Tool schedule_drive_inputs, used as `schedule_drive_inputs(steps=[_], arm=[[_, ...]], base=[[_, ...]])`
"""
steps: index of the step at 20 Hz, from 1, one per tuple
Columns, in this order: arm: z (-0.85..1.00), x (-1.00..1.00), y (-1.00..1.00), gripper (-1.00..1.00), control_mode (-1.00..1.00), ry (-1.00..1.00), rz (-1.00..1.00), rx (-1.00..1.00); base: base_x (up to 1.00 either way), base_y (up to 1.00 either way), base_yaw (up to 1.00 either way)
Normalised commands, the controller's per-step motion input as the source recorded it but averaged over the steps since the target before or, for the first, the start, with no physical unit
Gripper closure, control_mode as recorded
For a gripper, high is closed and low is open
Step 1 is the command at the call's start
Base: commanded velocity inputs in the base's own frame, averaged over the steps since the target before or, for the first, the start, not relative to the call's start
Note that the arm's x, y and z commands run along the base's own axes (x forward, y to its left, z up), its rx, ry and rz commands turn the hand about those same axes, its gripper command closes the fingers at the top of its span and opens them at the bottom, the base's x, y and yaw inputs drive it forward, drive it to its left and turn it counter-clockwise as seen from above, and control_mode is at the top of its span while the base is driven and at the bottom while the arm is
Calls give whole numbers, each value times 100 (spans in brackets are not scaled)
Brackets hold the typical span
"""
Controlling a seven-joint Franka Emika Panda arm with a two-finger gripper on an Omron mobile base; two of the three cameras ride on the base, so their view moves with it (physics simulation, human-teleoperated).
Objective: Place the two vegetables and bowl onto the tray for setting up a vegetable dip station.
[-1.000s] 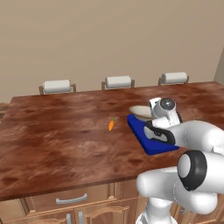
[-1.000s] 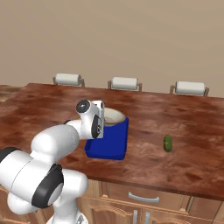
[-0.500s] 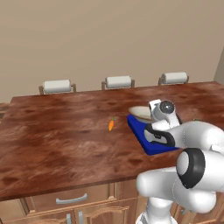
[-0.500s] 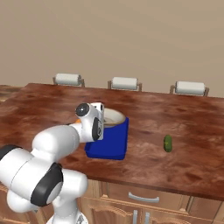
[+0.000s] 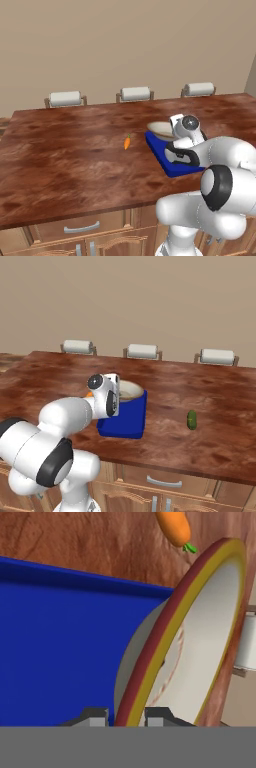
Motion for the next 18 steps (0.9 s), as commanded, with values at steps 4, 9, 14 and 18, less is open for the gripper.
schedule_drive_inputs(steps=[4,9,14,18], arm=[[-6,0,0,100,-100,0,0,0],[-1,3,0,100,-100,0,0,0],[-5,0,0,100,-100,0,0,0],[-10,1,0,100,-100,0,0,0]], base=[[0,0,0],[0,0,0],[0,0,0],[0,0,0]])
